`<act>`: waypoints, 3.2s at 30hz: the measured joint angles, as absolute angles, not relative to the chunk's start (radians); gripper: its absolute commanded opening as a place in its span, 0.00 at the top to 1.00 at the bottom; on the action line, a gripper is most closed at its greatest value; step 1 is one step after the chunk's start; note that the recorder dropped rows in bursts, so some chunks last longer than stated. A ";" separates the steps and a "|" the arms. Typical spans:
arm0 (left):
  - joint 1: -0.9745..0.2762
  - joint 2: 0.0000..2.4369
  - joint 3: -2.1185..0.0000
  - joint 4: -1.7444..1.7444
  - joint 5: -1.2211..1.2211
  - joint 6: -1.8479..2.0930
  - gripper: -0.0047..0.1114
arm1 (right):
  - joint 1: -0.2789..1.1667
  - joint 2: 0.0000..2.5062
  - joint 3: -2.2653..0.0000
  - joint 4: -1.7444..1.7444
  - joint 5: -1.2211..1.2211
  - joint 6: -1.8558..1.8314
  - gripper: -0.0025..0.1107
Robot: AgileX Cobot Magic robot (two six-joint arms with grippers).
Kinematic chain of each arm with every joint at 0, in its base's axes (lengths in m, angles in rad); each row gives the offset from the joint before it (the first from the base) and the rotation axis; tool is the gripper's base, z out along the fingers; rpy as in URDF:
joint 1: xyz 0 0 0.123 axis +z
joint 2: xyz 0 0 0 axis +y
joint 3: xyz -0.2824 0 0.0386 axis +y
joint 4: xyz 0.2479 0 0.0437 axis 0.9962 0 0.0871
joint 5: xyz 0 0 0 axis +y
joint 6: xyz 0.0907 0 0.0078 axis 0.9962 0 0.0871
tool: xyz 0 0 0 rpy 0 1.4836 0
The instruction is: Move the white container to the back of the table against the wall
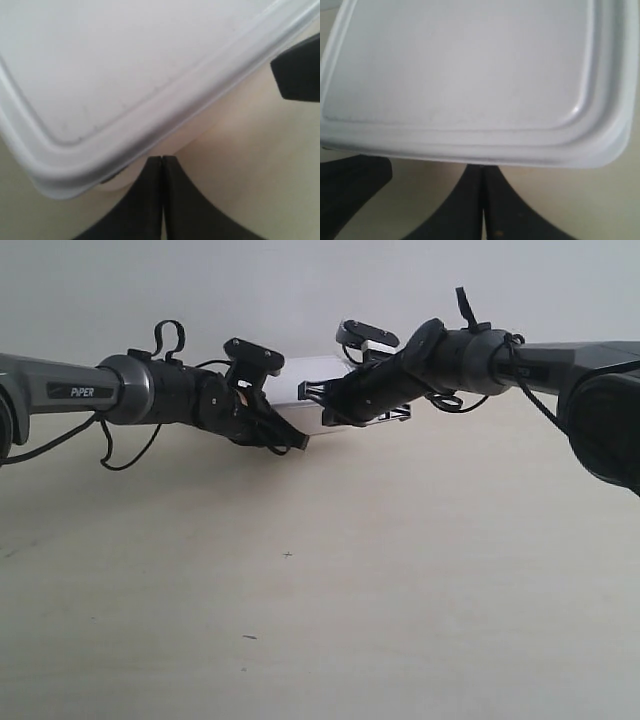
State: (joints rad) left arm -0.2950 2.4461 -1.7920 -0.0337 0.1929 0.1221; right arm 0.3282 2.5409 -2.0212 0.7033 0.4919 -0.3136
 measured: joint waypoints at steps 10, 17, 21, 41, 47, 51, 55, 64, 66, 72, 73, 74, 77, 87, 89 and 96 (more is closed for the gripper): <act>-0.282 2.495 -1.880 -0.034 0.208 0.124 0.96 | 0.328 2.547 -2.022 0.699 0.462 -0.314 0.98; -0.282 2.495 -1.880 -0.034 0.192 0.141 0.96 | 0.328 2.549 -2.022 0.693 0.447 -0.339 0.98; -0.282 2.495 -1.880 -0.034 0.192 0.147 0.96 | 0.328 2.549 -2.022 0.693 0.444 -0.345 0.98; -0.287 2.495 -1.880 -0.034 0.160 0.149 0.96 | 0.162 2.426 -2.024 0.632 0.754 -0.316 0.98; -0.253 2.415 -1.844 -0.034 0.343 0.233 0.96 | 0.245 2.426 -2.024 0.632 0.717 -0.321 0.98; -0.228 2.281 -1.695 -0.030 0.325 0.282 0.96 | 0.273 2.426 -2.024 0.632 0.668 -0.324 0.98; -0.228 2.184 -1.519 -0.030 0.211 0.293 0.96 | 0.273 2.455 -2.024 0.632 0.658 -0.324 0.98; -0.228 2.149 -1.433 -0.030 0.120 0.295 0.96 | 0.273 2.518 -2.024 0.672 0.602 -0.341 0.98; -0.228 2.149 -1.433 -0.028 0.106 0.295 0.96 | 0.273 2.528 -2.024 0.703 0.587 -0.365 0.98; -0.228 2.149 -1.433 -0.028 0.078 0.295 0.96 | 0.273 2.531 -2.024 0.770 0.514 -0.406 0.98; -0.228 2.149 -1.433 -0.028 0.078 0.295 0.96 | 0.273 2.531 -2.024 0.770 0.507 -0.408 0.98; -0.228 2.149 -1.433 -0.028 0.078 0.295 0.96 | 0.273 2.531 -2.024 0.770 0.500 -0.408 0.98; -0.228 2.149 -1.433 -0.028 0.078 0.295 0.96 | 0.273 2.531 -2.024 0.771 0.490 -0.408 0.98; -0.228 2.136 -1.430 -0.028 0.089 0.297 0.96 | 0.273 2.526 -2.024 0.770 0.546 -0.408 0.98; -0.228 2.116 -1.430 -0.028 0.095 0.297 0.96 | 0.273 2.508 -2.024 0.750 0.561 -0.408 0.98; -0.228 2.046 -1.430 -0.026 0.112 0.297 0.96 | 0.273 2.450 -2.024 0.640 0.603 -0.341 0.98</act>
